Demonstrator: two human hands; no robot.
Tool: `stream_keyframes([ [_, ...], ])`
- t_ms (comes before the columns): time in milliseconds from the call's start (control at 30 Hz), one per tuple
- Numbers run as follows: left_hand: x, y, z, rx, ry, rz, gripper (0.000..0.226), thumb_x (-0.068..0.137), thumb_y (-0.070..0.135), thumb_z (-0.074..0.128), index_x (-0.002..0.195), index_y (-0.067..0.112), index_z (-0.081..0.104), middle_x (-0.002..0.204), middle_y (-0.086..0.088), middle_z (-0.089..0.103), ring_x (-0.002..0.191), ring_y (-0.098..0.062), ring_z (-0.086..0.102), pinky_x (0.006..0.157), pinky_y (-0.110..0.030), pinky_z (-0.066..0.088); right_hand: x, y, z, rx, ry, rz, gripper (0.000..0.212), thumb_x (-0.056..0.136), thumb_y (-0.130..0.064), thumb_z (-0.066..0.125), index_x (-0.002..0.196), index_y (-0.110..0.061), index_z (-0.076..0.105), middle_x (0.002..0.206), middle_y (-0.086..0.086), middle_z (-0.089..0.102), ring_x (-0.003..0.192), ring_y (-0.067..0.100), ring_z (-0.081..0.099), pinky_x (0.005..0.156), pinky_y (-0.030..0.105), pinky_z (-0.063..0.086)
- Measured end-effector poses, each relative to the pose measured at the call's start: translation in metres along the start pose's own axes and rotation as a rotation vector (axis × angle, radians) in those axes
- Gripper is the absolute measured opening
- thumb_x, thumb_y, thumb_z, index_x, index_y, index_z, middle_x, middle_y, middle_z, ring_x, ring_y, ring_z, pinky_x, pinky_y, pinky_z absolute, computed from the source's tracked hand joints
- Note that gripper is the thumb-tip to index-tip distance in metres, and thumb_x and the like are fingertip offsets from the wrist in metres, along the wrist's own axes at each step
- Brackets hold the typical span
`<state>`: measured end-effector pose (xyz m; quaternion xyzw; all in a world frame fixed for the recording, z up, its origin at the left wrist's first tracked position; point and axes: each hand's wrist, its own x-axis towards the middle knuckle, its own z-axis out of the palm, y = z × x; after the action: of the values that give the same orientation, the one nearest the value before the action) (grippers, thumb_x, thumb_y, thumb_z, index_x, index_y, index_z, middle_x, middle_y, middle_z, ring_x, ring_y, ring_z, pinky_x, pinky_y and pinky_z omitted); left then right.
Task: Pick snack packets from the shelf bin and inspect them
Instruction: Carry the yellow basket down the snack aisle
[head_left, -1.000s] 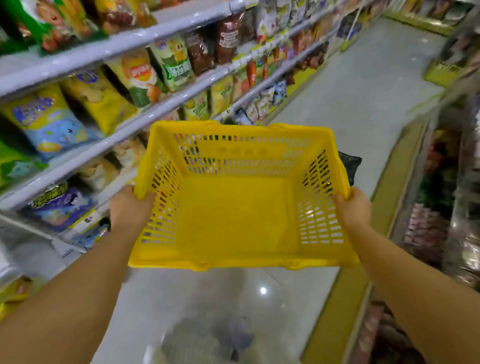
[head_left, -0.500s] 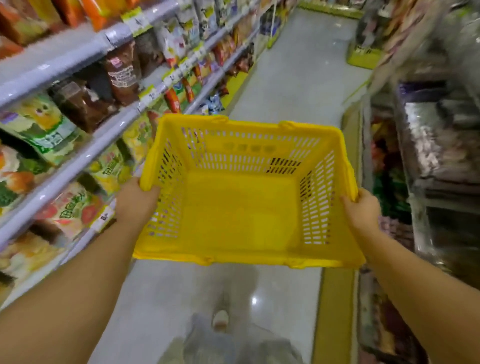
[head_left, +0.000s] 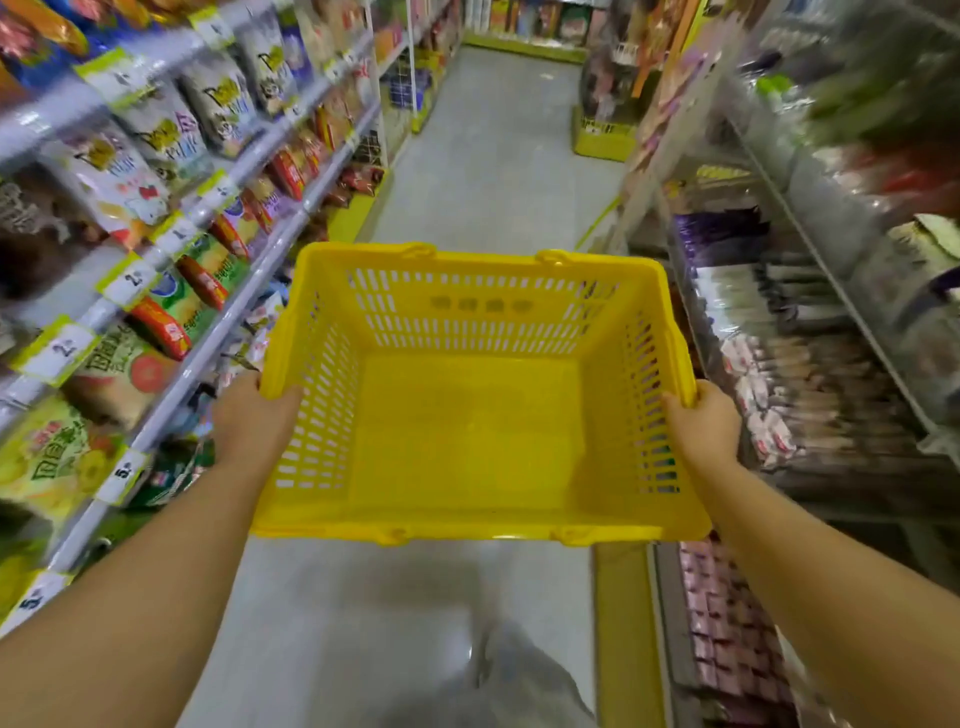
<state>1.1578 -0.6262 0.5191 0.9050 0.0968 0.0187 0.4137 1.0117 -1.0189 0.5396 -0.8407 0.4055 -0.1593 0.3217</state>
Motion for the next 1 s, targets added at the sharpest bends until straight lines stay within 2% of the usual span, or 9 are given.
stream_keyframes([
  [100, 0.04, 0.025, 0.03, -0.019, 0.014, -0.011, 0.015, 0.091, 0.023, 0.063, 0.089, 0.011, 0.054, 0.064, 0.008, 0.041, 0.057, -0.012, 0.037, 0.062, -0.033, 0.028, 0.063, -0.021, 0.008, -0.003, -0.016, -0.049, 0.025, 0.092, -0.018, 0.061, 0.107, 0.003, 0.062, 0.102, 0.027, 0.066, 0.095, 0.042, 0.061, 0.081, 0.047, 0.048],
  [333, 0.146, 0.064, 0.075, -0.034, 0.071, -0.027, 0.019, 0.091, 0.022, 0.064, 0.088, 0.009, 0.051, 0.064, 0.006, 0.041, 0.057, -0.016, 0.036, 0.061, -0.034, 0.03, 0.173, -0.077, 0.059, -0.005, -0.019, -0.048, 0.025, 0.092, -0.018, 0.06, 0.107, 0.002, 0.061, 0.105, 0.027, 0.065, 0.1, 0.043, 0.059, 0.084, 0.045, 0.045],
  [500, 0.247, 0.089, 0.103, -0.026, 0.039, -0.021, 0.03, 0.091, 0.022, 0.063, 0.068, 0.02, 0.045, 0.062, 0.003, 0.043, 0.054, -0.015, 0.041, 0.048, -0.03, 0.024, 0.235, -0.114, 0.114, -0.008, 0.01, -0.008, 0.03, 0.092, -0.018, 0.059, 0.112, 0.005, 0.06, 0.111, 0.029, 0.063, 0.105, 0.044, 0.057, 0.087, 0.045, 0.044],
  [600, 0.306, 0.112, 0.114, -0.014, -0.038, -0.008, 0.016, 0.091, 0.022, 0.063, 0.085, 0.008, 0.058, 0.076, -0.013, 0.061, 0.075, -0.038, 0.061, 0.061, -0.039, 0.041, 0.267, -0.136, 0.14, -0.018, 0.047, 0.034, 0.029, 0.092, -0.018, 0.061, 0.109, 0.006, 0.061, 0.108, 0.03, 0.064, 0.103, 0.045, 0.058, 0.084, 0.043, 0.044],
  [667, 0.341, 0.131, 0.121, 0.026, -0.058, 0.028, 0.018, 0.091, 0.021, 0.063, 0.094, 0.004, 0.059, 0.087, -0.017, 0.062, 0.081, -0.038, 0.061, 0.068, -0.041, 0.042, 0.285, -0.147, 0.151, -0.029, 0.071, 0.079, 0.028, 0.091, -0.018, 0.061, 0.105, 0.005, 0.061, 0.106, 0.03, 0.064, 0.102, 0.045, 0.058, 0.082, 0.043, 0.044],
  [733, 0.371, 0.152, 0.132, 0.034, -0.076, 0.08, 0.014, 0.09, 0.019, 0.064, 0.091, 0.007, 0.058, 0.085, -0.016, 0.058, 0.074, -0.035, 0.057, 0.065, -0.036, 0.035, 0.305, -0.155, 0.158, -0.037, 0.092, 0.11, 0.027, 0.091, -0.019, 0.061, 0.104, 0.005, 0.061, 0.106, 0.029, 0.064, 0.101, 0.044, 0.058, 0.08, 0.042, 0.043],
  [800, 0.395, 0.17, 0.146, 0.04, -0.071, 0.114, 0.014, 0.089, 0.016, 0.065, 0.09, 0.003, 0.061, 0.084, -0.022, 0.061, 0.08, -0.039, 0.059, 0.068, -0.038, 0.035, 0.326, -0.161, 0.164, -0.034, 0.107, 0.148, 0.027, 0.091, -0.02, 0.062, 0.104, 0.003, 0.061, 0.106, 0.028, 0.065, 0.102, 0.044, 0.058, 0.081, 0.043, 0.043],
  [900, 0.427, 0.192, 0.177, 0.047, -0.07, 0.104, 0.016, 0.088, 0.015, 0.065, 0.085, 0.001, 0.059, 0.079, -0.021, 0.06, 0.076, -0.036, 0.054, 0.068, -0.038, 0.034, 0.366, -0.165, 0.172, -0.027, 0.11, 0.185, 0.029, 0.09, -0.022, 0.062, 0.107, 0.002, 0.062, 0.107, 0.027, 0.065, 0.102, 0.044, 0.058, 0.086, 0.045, 0.046],
  [1000, 0.454, 0.214, 0.213, 0.048, -0.077, 0.056, 0.024, 0.088, 0.019, 0.066, 0.094, -0.003, 0.06, 0.086, -0.021, 0.059, 0.079, -0.033, 0.052, 0.069, -0.038, 0.035, 0.414, -0.164, 0.18, -0.026, 0.104, 0.193, 0.03, 0.09, -0.022, 0.06, 0.11, 0.001, 0.061, 0.108, 0.027, 0.065, 0.103, 0.044, 0.059, 0.089, 0.05, 0.047],
])
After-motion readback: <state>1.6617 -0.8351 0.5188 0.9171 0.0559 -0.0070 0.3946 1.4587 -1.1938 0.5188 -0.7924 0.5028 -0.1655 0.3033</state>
